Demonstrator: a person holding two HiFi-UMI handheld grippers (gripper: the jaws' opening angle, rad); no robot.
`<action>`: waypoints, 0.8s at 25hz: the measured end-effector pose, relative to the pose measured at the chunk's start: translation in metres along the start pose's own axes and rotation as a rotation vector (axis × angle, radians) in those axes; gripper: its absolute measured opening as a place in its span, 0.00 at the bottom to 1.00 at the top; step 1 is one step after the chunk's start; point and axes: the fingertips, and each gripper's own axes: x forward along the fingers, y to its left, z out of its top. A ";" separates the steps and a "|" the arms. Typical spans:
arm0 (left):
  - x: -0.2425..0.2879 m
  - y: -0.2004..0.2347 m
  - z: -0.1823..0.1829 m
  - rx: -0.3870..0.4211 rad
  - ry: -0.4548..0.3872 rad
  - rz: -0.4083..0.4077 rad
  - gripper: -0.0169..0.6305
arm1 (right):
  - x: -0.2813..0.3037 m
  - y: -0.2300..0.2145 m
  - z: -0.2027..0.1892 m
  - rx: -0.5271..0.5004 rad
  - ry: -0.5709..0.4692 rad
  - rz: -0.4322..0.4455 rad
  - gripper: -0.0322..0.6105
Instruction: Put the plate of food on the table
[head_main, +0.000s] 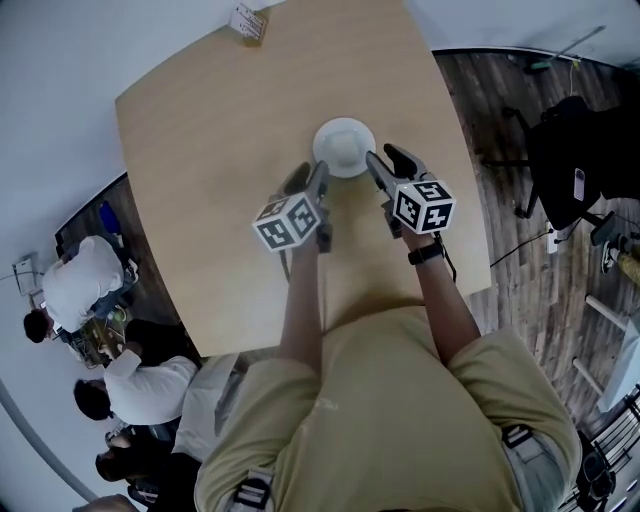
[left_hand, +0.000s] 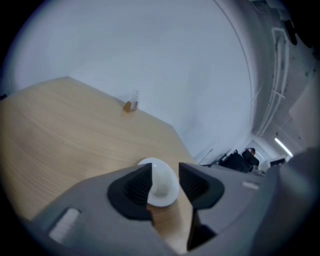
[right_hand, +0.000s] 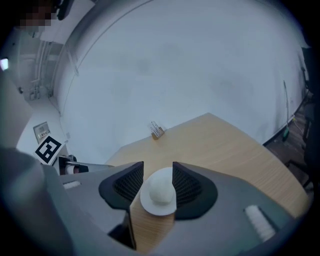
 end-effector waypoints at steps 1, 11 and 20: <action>-0.009 -0.009 0.007 0.038 -0.025 -0.010 0.28 | -0.007 0.009 0.009 -0.042 -0.022 0.005 0.33; -0.116 -0.077 0.051 0.382 -0.286 0.005 0.16 | -0.100 0.078 0.057 -0.311 -0.201 -0.042 0.19; -0.187 -0.103 0.039 0.526 -0.366 0.038 0.10 | -0.166 0.118 0.065 -0.399 -0.317 -0.064 0.10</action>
